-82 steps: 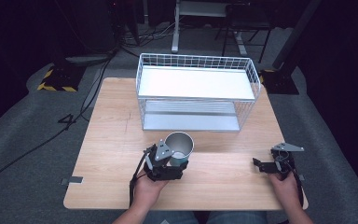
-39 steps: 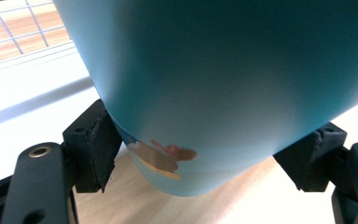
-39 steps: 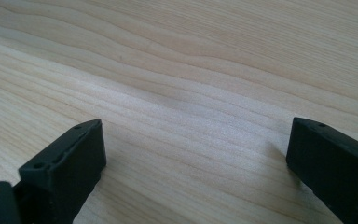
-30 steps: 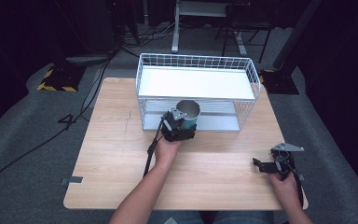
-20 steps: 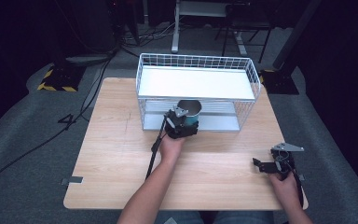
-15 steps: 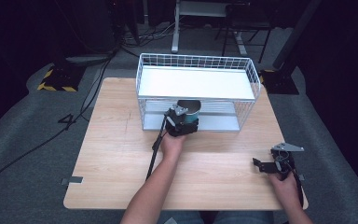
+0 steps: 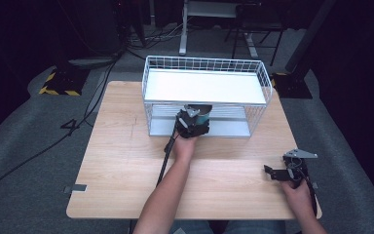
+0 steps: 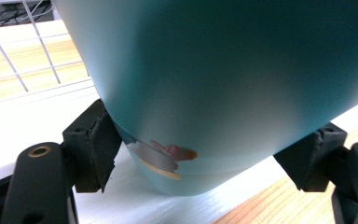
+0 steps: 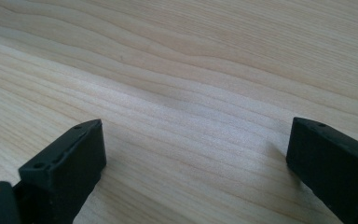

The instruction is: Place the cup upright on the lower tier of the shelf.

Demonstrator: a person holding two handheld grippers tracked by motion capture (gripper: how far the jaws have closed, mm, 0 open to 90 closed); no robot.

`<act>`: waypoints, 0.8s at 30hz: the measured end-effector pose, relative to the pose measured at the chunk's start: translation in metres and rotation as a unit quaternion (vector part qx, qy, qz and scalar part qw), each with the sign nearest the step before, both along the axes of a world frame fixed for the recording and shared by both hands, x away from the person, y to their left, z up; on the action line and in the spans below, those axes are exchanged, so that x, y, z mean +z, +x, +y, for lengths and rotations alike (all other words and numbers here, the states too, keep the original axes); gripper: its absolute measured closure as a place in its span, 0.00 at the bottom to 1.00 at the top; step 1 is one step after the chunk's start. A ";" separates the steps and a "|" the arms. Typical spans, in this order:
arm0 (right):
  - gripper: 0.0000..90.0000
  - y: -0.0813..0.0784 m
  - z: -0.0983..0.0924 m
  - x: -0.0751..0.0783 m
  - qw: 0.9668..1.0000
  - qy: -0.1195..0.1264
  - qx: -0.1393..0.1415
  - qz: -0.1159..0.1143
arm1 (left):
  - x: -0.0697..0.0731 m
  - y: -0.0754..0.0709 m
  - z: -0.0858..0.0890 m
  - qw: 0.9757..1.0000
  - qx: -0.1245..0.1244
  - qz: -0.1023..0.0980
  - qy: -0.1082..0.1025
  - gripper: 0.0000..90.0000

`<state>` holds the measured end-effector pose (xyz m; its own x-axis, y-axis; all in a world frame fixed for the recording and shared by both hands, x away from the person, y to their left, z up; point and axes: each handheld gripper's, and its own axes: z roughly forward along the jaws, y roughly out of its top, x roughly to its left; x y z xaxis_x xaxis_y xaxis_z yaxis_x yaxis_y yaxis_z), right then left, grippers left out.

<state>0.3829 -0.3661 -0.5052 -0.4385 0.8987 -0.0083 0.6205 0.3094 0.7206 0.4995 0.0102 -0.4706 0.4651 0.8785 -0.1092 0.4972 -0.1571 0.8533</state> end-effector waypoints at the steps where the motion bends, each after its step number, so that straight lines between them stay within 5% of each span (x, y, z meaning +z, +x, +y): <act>1: 0.05 0.000 0.000 0.000 1.000 0.000 0.000 0.000 | -0.002 0.000 -0.002 1.000 0.002 0.003 -0.001 0.26; 13: 0.06 0.000 0.000 0.000 1.000 0.000 0.000 0.000 | -0.012 0.006 -0.005 1.000 0.026 0.003 0.006 0.26; 24: 0.06 0.000 0.000 0.000 1.000 0.000 0.000 0.000 | -0.015 0.009 -0.007 1.000 0.022 0.016 0.007 0.25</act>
